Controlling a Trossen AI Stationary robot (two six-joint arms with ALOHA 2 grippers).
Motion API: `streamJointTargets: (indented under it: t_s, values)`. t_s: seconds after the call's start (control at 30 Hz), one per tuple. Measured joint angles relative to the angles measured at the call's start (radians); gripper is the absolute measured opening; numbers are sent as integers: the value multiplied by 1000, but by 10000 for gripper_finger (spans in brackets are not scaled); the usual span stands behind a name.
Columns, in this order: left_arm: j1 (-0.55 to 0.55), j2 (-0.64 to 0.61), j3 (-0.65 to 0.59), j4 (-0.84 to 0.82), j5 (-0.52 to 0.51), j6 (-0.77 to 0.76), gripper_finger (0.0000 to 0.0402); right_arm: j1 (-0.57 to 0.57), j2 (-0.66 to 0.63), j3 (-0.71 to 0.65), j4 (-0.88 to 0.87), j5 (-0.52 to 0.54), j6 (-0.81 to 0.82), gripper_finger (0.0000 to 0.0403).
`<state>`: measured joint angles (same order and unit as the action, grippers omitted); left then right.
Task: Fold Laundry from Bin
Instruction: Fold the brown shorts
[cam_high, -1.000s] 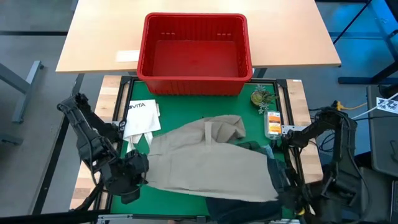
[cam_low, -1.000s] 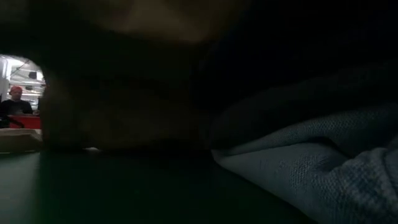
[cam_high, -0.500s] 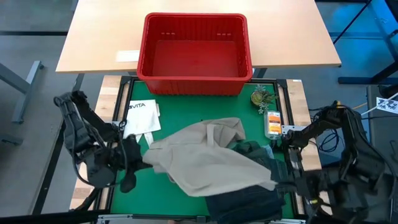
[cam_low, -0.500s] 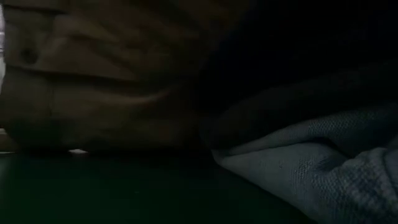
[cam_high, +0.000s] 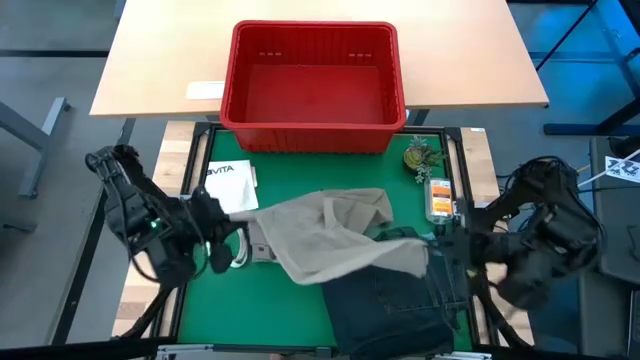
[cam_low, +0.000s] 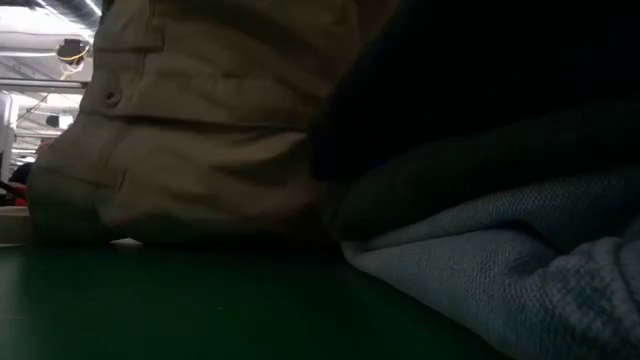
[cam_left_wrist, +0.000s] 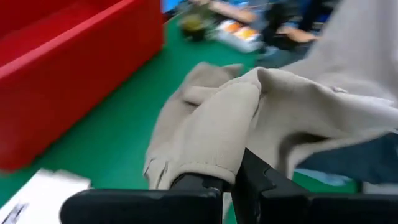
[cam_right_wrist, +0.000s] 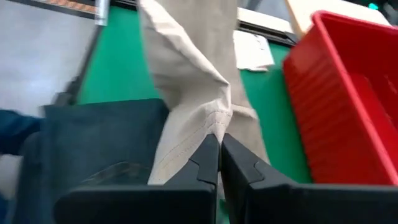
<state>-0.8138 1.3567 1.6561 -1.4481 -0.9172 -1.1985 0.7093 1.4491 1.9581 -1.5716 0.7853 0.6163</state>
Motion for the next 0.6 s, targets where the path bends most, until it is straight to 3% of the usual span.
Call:
streamJointTargets:
  t_s: [0.2,0.4,0.6]
  values:
    - [82,0,-77,-117,89,-210,4,-142,-63,-78,0,-16,4,7]
    - [111,6,-153,-43,217,-209,5,-253,-112,-154,-1,-133,22,7]
    - [78,4,-155,169,296,-88,5,-231,-112,-156,11,-276,25,7]
